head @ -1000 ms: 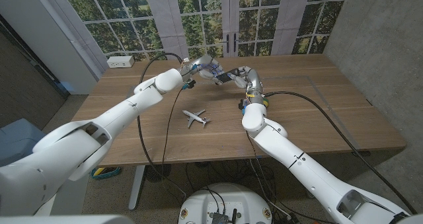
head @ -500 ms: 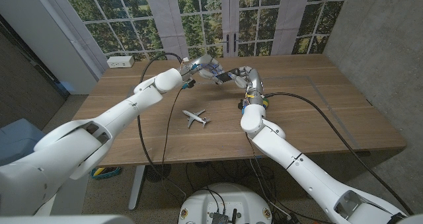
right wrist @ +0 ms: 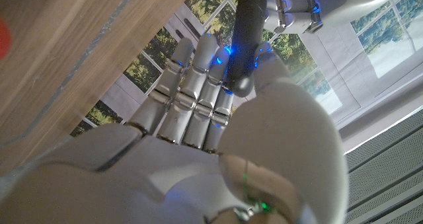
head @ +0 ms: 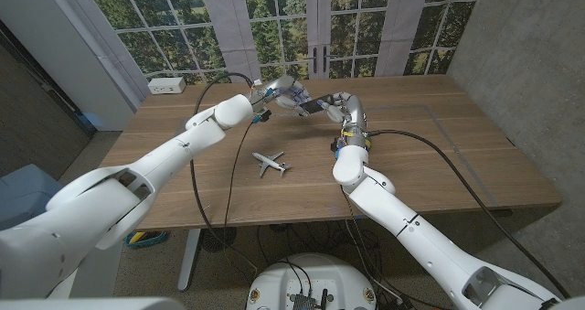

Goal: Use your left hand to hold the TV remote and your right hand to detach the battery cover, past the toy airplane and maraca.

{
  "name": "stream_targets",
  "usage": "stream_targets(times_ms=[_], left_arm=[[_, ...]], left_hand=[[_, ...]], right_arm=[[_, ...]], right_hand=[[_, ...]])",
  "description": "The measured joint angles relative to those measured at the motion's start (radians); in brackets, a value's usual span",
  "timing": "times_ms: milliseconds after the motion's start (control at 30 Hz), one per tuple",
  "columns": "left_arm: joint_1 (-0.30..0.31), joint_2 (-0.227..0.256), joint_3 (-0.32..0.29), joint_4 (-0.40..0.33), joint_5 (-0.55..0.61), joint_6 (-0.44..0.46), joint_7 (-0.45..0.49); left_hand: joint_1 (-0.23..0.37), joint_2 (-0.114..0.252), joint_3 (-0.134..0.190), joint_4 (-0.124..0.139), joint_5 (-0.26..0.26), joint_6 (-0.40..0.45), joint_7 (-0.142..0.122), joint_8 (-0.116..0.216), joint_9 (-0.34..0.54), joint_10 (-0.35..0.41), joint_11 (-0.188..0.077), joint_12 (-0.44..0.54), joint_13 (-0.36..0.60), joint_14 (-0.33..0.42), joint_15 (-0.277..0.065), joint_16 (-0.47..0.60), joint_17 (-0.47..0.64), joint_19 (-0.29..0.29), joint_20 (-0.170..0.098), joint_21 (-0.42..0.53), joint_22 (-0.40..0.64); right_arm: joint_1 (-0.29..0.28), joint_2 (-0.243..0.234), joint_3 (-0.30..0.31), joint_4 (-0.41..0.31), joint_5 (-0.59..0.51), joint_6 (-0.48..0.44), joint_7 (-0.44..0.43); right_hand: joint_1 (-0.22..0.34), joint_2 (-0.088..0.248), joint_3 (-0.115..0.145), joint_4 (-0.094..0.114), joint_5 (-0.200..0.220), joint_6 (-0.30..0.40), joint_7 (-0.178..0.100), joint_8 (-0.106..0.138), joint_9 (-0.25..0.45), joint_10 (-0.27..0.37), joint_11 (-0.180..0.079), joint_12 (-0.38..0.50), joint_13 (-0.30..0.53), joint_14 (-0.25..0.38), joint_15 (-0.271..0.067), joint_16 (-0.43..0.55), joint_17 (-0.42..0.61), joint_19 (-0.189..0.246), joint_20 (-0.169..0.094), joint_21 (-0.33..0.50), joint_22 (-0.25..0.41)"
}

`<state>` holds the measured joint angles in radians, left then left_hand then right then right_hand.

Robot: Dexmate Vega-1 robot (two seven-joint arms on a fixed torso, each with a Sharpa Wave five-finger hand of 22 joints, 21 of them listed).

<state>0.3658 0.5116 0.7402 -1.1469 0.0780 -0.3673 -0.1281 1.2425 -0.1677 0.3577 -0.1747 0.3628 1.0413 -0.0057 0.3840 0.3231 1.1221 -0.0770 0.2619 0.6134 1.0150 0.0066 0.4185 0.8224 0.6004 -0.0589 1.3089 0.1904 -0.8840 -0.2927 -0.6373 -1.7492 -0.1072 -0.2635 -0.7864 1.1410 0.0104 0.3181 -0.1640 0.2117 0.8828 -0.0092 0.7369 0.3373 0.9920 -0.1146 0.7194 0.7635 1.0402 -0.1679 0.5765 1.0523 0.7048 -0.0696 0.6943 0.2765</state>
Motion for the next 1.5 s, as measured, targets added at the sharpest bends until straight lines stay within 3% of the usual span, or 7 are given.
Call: stream_targets(times_ms=[233,300,400,800,933,1100,1500], left_arm=[[0.004,0.002,-0.003,-0.009,-0.001,0.003,0.001],[0.004,0.003,-0.003,-0.011,-0.001,0.004,0.001],[0.005,0.004,-0.004,-0.013,-0.001,0.005,0.002],[0.006,0.006,-0.006,-0.014,-0.001,0.006,0.002],[0.006,0.006,-0.006,-0.010,-0.001,0.007,0.002],[0.003,0.006,-0.006,-0.002,0.000,0.005,0.002],[-0.005,0.003,-0.006,0.014,-0.001,-0.004,-0.003]], left_hand=[[0.000,0.000,0.000,0.000,0.000,0.000,0.000,-0.002,0.000,0.003,-0.003,-0.003,0.000,0.013,-0.013,-0.005,0.000,0.000,0.000,0.004,0.000],[0.000,0.000,0.000,0.000,0.000,-0.002,-0.002,-0.006,-0.001,0.003,-0.003,-0.004,0.000,0.020,-0.019,-0.005,0.000,-0.006,0.005,0.004,0.000],[-0.001,0.001,0.000,0.000,0.000,-0.002,-0.001,-0.006,-0.001,0.003,-0.003,-0.008,0.002,0.020,-0.019,-0.005,-0.001,-0.006,0.005,0.008,0.000],[-0.001,0.001,0.000,0.000,0.000,-0.003,0.000,-0.002,-0.001,0.003,-0.003,-0.008,0.006,0.030,-0.030,-0.012,0.005,-0.009,0.002,0.008,-0.005],[-0.001,0.001,0.000,0.000,0.000,-0.003,0.000,-0.002,-0.001,0.003,-0.003,-0.009,0.006,0.035,-0.035,-0.013,0.006,-0.009,0.002,0.016,-0.005],[-0.001,0.001,0.000,0.000,0.000,-0.003,0.000,-0.002,-0.001,0.003,-0.003,-0.009,0.008,0.039,-0.047,-0.013,0.007,-0.009,0.002,0.016,-0.004],[-0.001,0.001,0.000,0.000,0.000,-0.003,0.000,-0.005,0.000,0.005,-0.005,-0.012,0.010,0.046,-0.057,-0.020,0.009,-0.009,0.002,0.024,-0.009]], right_arm=[[-0.008,0.000,0.009,-0.001,0.003,0.020,-0.004],[-0.010,0.000,0.012,-0.001,0.008,0.029,-0.004],[-0.014,0.000,0.018,-0.001,0.015,0.043,-0.004],[-0.021,0.008,0.039,0.032,0.056,0.140,0.010],[-0.025,0.011,0.052,0.043,0.084,0.176,0.027],[-0.030,0.010,0.075,0.043,0.150,0.206,0.077],[-0.036,0.016,0.099,0.070,0.228,0.301,0.122]], right_hand=[[0.000,0.000,0.000,0.000,-0.003,-0.018,0.009,-0.045,-0.029,0.000,0.000,-0.013,0.022,0.013,-0.009,-0.012,0.013,-0.020,0.005,0.043,0.002],[-0.056,0.056,-0.004,0.004,-0.004,-0.044,0.009,-0.047,-0.029,-0.002,-0.002,-0.020,0.033,0.016,-0.012,-0.016,0.018,-0.025,0.003,0.054,0.005],[-0.088,0.088,-0.005,0.005,-0.004,-0.064,0.013,-0.050,-0.014,-0.007,-0.006,-0.022,0.035,0.023,-0.013,-0.019,0.026,-0.036,0.007,0.071,0.005],[-0.091,0.091,0.007,-0.007,-0.010,-0.097,0.029,-0.038,0.051,-0.002,-0.001,-0.013,0.035,0.045,-0.027,-0.027,0.066,-0.054,0.010,0.137,0.007],[-0.099,0.099,0.014,-0.014,-0.016,-0.104,0.037,-0.042,0.050,0.003,0.004,-0.056,0.045,0.027,-0.021,-0.052,0.076,-0.097,0.011,0.155,0.002],[-0.099,0.099,0.014,-0.014,-0.027,-0.123,0.017,-0.053,0.050,-0.008,-0.007,-0.074,0.036,-0.014,0.005,-0.074,0.085,-0.130,0.016,0.168,-0.007],[-0.099,0.099,0.014,-0.014,-0.034,-0.131,0.009,-0.053,0.061,-0.015,-0.014,-0.080,0.056,-0.033,0.011,-0.089,0.093,-0.148,0.020,0.184,-0.016]])
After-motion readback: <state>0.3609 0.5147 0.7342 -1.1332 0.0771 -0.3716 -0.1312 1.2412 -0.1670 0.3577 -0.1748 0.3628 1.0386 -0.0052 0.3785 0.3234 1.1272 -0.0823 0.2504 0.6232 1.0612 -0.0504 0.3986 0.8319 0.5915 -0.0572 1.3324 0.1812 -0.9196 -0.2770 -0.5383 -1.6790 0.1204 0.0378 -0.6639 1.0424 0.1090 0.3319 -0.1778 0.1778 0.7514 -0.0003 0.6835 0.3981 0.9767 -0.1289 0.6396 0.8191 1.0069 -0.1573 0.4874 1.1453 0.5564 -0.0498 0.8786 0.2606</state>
